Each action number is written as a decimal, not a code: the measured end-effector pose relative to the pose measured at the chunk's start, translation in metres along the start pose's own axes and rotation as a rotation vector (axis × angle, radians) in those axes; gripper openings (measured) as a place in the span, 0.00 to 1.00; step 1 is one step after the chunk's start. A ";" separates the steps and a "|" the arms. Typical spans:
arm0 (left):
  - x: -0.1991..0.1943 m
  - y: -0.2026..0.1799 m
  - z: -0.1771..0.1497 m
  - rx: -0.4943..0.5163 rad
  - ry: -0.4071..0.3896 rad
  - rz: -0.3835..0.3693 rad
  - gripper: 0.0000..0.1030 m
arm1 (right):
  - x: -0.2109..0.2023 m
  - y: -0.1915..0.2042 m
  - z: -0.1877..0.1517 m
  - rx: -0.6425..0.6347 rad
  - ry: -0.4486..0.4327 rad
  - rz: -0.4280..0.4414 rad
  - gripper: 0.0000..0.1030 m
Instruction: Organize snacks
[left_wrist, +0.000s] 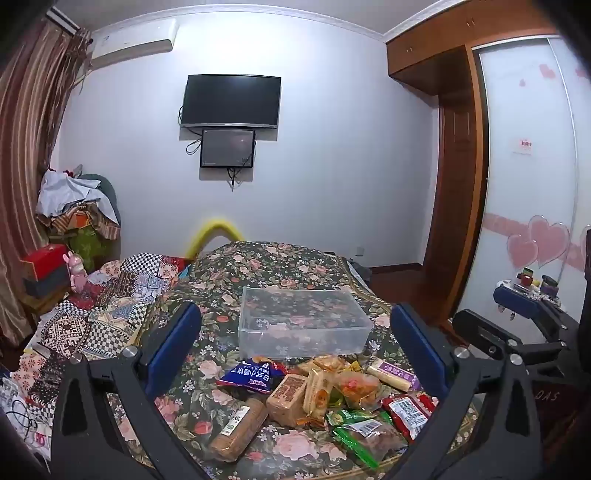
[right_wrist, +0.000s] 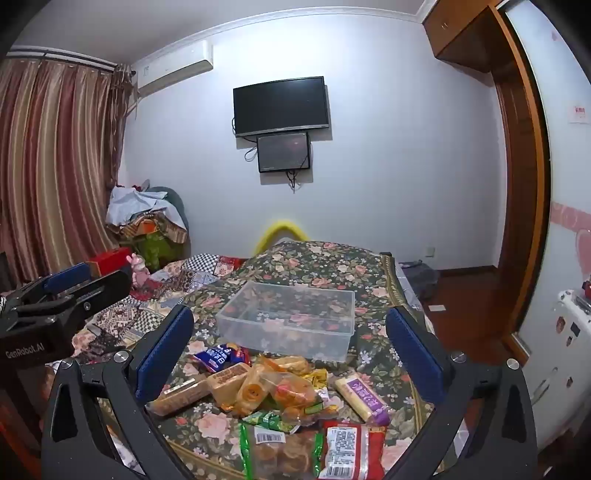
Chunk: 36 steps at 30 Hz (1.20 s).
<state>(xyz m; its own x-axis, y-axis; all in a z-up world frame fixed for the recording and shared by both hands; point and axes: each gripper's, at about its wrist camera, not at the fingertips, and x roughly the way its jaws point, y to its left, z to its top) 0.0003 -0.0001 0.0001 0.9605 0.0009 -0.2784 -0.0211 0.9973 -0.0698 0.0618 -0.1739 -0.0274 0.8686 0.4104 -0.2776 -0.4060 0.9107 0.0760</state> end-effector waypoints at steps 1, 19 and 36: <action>0.000 0.001 0.000 -0.005 0.003 -0.004 1.00 | 0.000 0.000 0.000 -0.002 -0.004 -0.001 1.00; 0.001 0.001 -0.005 0.017 -0.003 0.007 1.00 | -0.001 0.002 0.003 0.010 0.002 0.003 1.00; 0.002 -0.001 -0.005 0.022 0.002 0.001 1.00 | -0.001 0.001 0.002 0.021 -0.005 0.007 1.00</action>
<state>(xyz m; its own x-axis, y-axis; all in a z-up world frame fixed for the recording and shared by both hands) 0.0010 -0.0015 -0.0057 0.9600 0.0020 -0.2801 -0.0162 0.9987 -0.0486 0.0608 -0.1736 -0.0253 0.8669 0.4174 -0.2726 -0.4066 0.9083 0.0978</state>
